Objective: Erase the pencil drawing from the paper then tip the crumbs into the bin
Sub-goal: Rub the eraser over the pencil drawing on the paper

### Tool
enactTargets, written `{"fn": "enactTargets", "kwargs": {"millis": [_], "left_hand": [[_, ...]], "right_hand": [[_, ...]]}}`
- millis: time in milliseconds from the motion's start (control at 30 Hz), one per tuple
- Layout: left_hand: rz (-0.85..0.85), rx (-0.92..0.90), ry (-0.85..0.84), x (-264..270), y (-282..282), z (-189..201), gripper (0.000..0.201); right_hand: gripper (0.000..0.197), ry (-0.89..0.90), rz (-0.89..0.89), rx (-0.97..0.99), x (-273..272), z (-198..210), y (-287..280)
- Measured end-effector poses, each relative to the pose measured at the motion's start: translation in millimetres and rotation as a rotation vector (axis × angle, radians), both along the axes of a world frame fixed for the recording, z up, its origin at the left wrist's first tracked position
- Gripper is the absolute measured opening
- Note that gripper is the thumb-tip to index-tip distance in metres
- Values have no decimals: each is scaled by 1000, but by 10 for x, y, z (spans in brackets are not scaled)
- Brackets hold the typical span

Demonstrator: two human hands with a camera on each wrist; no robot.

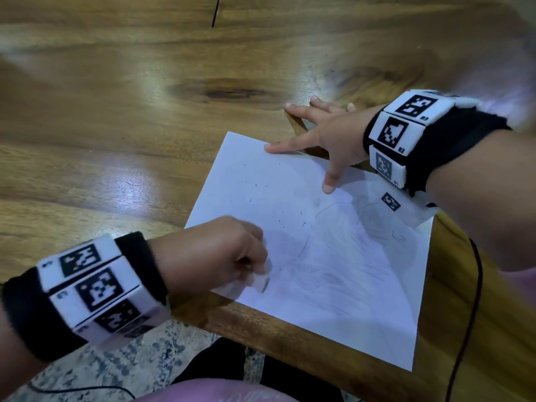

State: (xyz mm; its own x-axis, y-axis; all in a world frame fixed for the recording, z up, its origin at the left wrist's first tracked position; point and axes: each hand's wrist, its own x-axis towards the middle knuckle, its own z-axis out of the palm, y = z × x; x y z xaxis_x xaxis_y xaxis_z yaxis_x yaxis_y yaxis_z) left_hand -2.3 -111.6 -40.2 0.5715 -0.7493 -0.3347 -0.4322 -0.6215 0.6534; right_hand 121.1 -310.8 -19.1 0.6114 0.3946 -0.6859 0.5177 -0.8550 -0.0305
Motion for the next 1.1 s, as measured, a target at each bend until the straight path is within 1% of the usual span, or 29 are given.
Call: {"fn": "enactTargets", "kwargs": {"millis": [67,100,167,200,267,333,400,433,500,567,600,667,733,767,833,900,967,1033,1100], "left_hand": [[111,-35,-122,162,-117,7,18],[153,-52,-191,252,-199,7,18],[181,-68,-282,358,-352,-2,11],[176,-71,-293,368,-386,-18,9],[120,-66,-248,306,-343,-31,16],[0,-14,-136,203,-227,-8,17],[-75,95,-34,160,-144,24,6],[-67,123,-18,187,-145,44,2],[18,96,-79,322,-242,84,7],[132,23,-200,518,-422,92,8],[174,16,-246,603,-521,95,7],[211,38,-288,676,-673,78,6],[176,22,-297,625,-687,43,5],[132,10,-278,560,-642,29,8],[15,33,-190,405,-508,33,14],[-55,100,-102,335,-403,43,11],[-27,96,-104,402,-431,48,7],[57,56,-192,554,-564,57,6],[117,31,-233,669,-672,63,7]], "right_hand": [[107,3,0,6,0,-3,-2],[106,5,-3,10,-1,0,-8],[106,7,-2,16,1,7,-15],[106,6,3,17,1,8,-21],[107,-3,16,19,4,2,-30],[107,-7,18,25,11,-12,-38],[108,-10,22,29,18,-23,-39],[108,-12,25,27,23,-29,-40],[108,-9,24,29,30,-36,-36],[107,-6,19,35,31,-32,-40],[105,-5,19,36,30,-26,-42],[101,3,15,52,34,-23,-44],[103,4,15,58,35,-27,-42],[105,0,19,52,34,-35,-42],[107,-10,30,34,33,-41,-34],[108,-15,33,33,33,-42,-37],[108,-7,24,41,40,-42,-41],[107,-1,21,51,42,-43,-44],[104,9,13,69,39,-38,-51]]}}
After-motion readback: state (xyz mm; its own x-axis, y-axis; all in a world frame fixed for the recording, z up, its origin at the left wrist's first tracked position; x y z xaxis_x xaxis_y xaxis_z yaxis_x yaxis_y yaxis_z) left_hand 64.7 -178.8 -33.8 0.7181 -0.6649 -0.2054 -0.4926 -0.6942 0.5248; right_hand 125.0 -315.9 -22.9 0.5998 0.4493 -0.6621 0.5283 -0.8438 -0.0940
